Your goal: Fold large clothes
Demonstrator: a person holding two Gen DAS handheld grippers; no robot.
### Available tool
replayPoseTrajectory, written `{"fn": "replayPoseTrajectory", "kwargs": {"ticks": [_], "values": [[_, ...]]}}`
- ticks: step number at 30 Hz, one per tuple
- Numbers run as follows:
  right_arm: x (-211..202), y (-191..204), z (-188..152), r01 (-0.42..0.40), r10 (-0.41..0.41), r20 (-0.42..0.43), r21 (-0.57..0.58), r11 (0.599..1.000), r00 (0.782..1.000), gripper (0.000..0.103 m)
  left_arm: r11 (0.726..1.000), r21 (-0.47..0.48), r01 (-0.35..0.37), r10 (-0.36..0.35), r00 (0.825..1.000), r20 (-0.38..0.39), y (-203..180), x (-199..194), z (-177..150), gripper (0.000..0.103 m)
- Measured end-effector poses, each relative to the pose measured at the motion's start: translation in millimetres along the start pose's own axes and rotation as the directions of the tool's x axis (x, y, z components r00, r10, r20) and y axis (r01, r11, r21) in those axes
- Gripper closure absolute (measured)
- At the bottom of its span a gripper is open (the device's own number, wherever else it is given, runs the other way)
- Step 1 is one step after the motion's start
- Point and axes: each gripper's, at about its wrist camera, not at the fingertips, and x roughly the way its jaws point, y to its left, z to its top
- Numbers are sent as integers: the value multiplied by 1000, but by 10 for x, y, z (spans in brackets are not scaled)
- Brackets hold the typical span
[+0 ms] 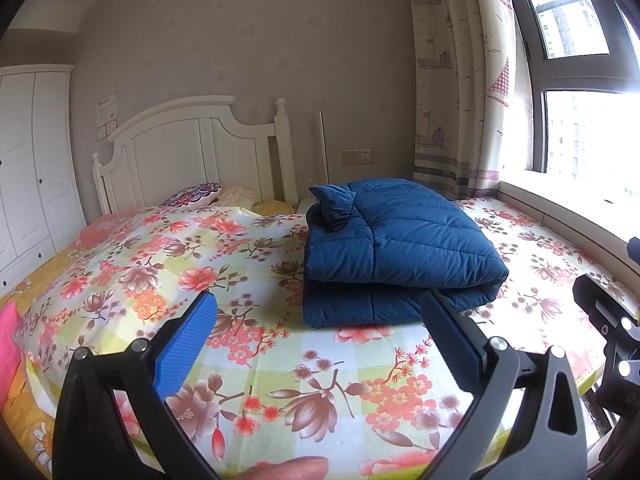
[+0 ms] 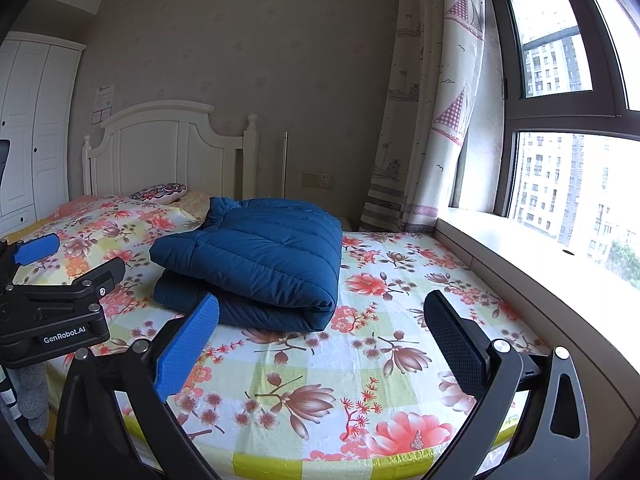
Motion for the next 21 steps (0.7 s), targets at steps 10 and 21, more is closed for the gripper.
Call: {"fn": "replayPoseTrajectory", "kwargs": {"ticks": [10, 21], "values": [[-3, 1, 0, 0, 0, 1, 1, 1000, 1000, 4, 1000, 0, -2, 2, 1000, 0, -4, -5, -7, 2], [54, -51, -51, -24, 24, -18, -3, 1000, 1000, 4, 1000, 1, 11, -11, 1000, 7, 6, -1, -30, 2]]}}
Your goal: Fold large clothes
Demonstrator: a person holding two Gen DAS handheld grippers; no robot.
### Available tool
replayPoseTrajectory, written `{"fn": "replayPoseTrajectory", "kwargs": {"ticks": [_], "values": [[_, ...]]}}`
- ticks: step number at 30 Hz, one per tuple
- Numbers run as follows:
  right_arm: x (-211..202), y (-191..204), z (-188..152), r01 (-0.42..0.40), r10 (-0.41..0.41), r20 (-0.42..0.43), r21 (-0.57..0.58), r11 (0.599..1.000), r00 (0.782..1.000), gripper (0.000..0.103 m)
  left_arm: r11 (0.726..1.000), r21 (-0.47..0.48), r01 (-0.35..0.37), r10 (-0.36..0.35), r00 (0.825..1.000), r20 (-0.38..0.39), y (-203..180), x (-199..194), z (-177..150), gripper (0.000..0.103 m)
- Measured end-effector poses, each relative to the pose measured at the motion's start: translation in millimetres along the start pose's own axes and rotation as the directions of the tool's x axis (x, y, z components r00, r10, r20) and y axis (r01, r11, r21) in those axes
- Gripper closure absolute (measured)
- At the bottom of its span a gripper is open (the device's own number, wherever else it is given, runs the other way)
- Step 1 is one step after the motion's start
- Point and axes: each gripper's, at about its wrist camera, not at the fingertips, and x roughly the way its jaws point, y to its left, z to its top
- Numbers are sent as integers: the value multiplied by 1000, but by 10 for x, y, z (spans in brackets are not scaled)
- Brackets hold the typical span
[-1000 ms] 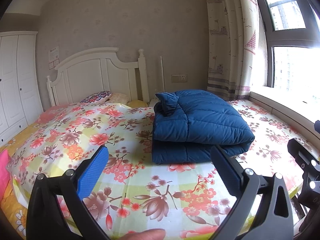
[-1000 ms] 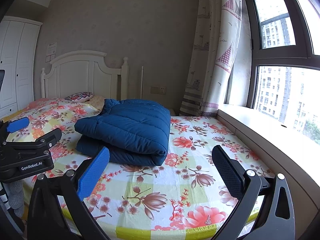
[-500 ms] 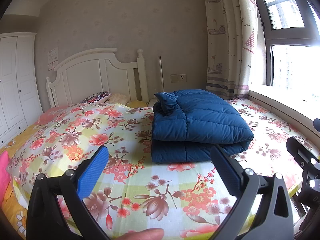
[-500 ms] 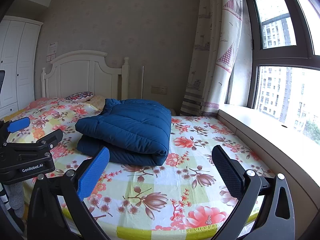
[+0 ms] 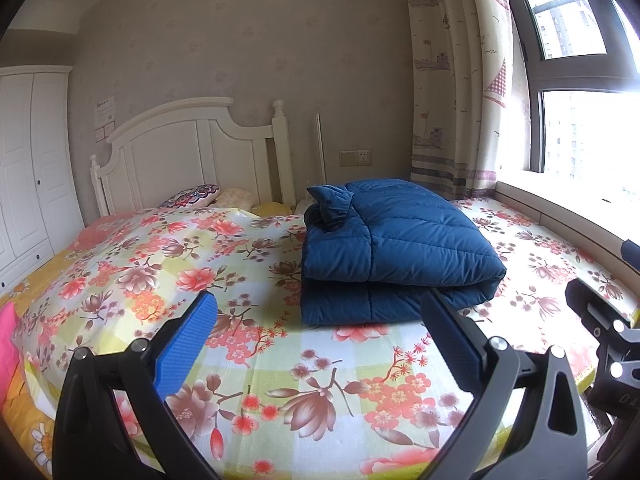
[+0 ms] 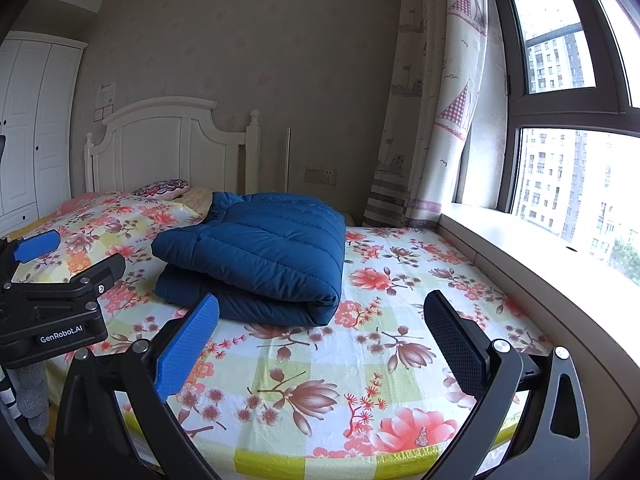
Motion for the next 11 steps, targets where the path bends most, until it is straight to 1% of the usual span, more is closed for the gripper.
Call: {"fn": "replayPoseTrajectory", "kwargs": {"ticks": [2, 4, 7, 8, 9, 10, 11], "values": [[35, -1, -22, -7, 7, -14, 1, 1000, 1000, 4, 1000, 14, -2, 2, 1000, -1, -13, 23, -14, 2], [78, -21, -42, -13, 13, -26, 1, 1000, 1000, 4, 1000, 24, 16, -15, 1000, -20, -9, 88, -1, 2], [212, -101, -42, -56, 56, -54, 1, 998, 997, 4, 998, 5, 64, -64, 994, -90, 101, 326, 55, 2], [291, -149, -15, -74, 74, -72, -9, 997, 995, 4, 998, 0, 63, -63, 991, -115, 196, 467, 93, 2], [411, -239, 34, -83, 80, -98, -26, 996, 992, 4, 999, -3, 47, -47, 990, -133, 275, 583, 119, 2], [526, -362, 90, -75, 70, -117, -38, 997, 991, 4, 1000, -12, 14, -16, 988, -156, 436, 764, 170, 2], [674, -584, 182, -48, 42, -137, -39, 998, 990, 4, 1000, -27, -13, 8, 985, -174, 598, 918, 213, 2]]}}
